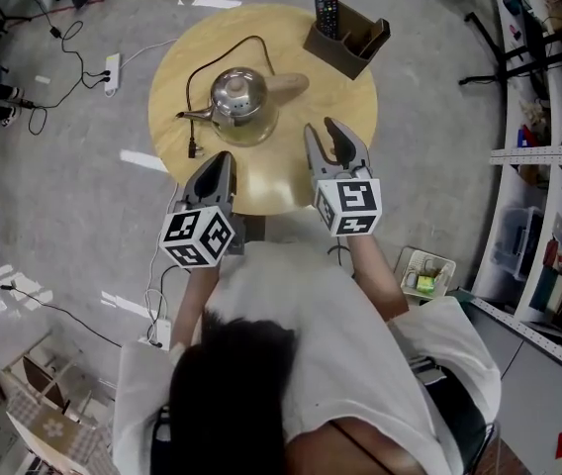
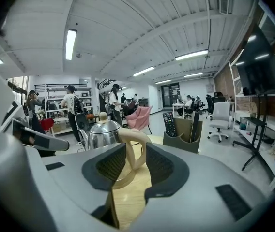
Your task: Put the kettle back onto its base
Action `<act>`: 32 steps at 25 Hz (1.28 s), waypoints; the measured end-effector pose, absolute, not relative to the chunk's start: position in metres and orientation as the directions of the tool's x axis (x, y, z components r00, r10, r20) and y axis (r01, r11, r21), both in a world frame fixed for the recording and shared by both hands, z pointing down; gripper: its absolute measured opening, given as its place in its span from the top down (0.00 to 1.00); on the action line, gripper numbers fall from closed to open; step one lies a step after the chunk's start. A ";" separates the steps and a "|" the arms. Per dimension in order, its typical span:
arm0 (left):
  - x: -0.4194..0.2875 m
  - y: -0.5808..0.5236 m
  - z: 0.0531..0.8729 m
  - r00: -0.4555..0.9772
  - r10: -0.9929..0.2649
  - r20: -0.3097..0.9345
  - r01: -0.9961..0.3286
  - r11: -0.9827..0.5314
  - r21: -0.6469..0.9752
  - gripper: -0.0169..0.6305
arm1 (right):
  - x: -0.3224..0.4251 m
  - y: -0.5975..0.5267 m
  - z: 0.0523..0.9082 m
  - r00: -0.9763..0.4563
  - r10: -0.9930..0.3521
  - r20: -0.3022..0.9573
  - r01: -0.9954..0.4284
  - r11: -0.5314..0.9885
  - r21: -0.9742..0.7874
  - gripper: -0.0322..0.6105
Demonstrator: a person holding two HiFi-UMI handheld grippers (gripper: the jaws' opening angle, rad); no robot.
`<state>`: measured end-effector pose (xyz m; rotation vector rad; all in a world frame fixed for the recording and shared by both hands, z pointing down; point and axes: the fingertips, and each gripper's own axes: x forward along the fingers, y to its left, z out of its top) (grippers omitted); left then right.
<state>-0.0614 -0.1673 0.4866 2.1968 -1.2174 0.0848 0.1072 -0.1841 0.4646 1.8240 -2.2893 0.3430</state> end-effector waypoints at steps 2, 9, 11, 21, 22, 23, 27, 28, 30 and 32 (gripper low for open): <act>-0.056 -0.165 0.479 0.582 -0.748 0.319 -0.780 -0.403 0.479 0.92 | 0.103 -0.176 0.458 -0.222 -0.932 0.286 -0.975 0.220 -0.038 0.75; -0.040 -0.154 0.454 0.612 -0.746 0.261 -0.766 -0.477 0.431 0.92 | 0.083 -0.151 0.445 -0.229 -0.937 0.264 -0.973 0.228 -0.033 0.85; -0.037 -0.148 0.450 0.616 -0.745 0.255 -0.763 -0.484 0.428 0.92 | 0.080 -0.144 0.439 -0.222 -0.944 0.246 -0.975 0.223 -0.024 0.86; -0.026 -0.128 0.442 0.626 -0.743 0.235 -0.758 -0.510 0.408 0.92 | 0.059 -0.118 0.432 -0.251 -0.938 0.240 -0.967 0.252 -0.024 0.90; -0.025 -0.126 0.440 0.628 -0.743 0.231 -0.757 -0.515 0.401 0.92 | 0.057 -0.116 0.430 -0.253 -0.937 0.239 -0.966 0.257 -0.016 0.90; -0.023 -0.125 0.438 0.629 -0.743 0.228 -0.758 -0.522 0.391 0.92 | 0.055 -0.115 0.429 -0.255 -0.937 0.239 -0.966 0.260 -0.013 0.90; -0.021 -0.119 0.431 0.632 -0.745 0.216 -0.760 -0.539 0.363 0.92 | 0.047 -0.109 0.423 -0.272 -0.934 0.233 -0.959 0.282 0.008 0.91; -0.021 -0.117 0.431 0.633 -0.744 0.215 -0.758 -0.540 0.366 0.92 | 0.045 -0.107 0.424 -0.275 -0.932 0.237 -0.958 0.286 0.012 0.91; -0.021 -0.113 0.433 0.641 -0.736 0.216 -0.749 -0.540 0.384 0.92 | 0.042 -0.103 0.424 -0.280 -0.929 0.243 -0.957 0.291 0.010 0.91; -0.019 -0.108 0.436 0.650 -0.727 0.220 -0.740 -0.540 0.401 0.92 | 0.040 -0.101 0.424 -0.287 -0.927 0.240 -0.955 0.297 0.007 0.91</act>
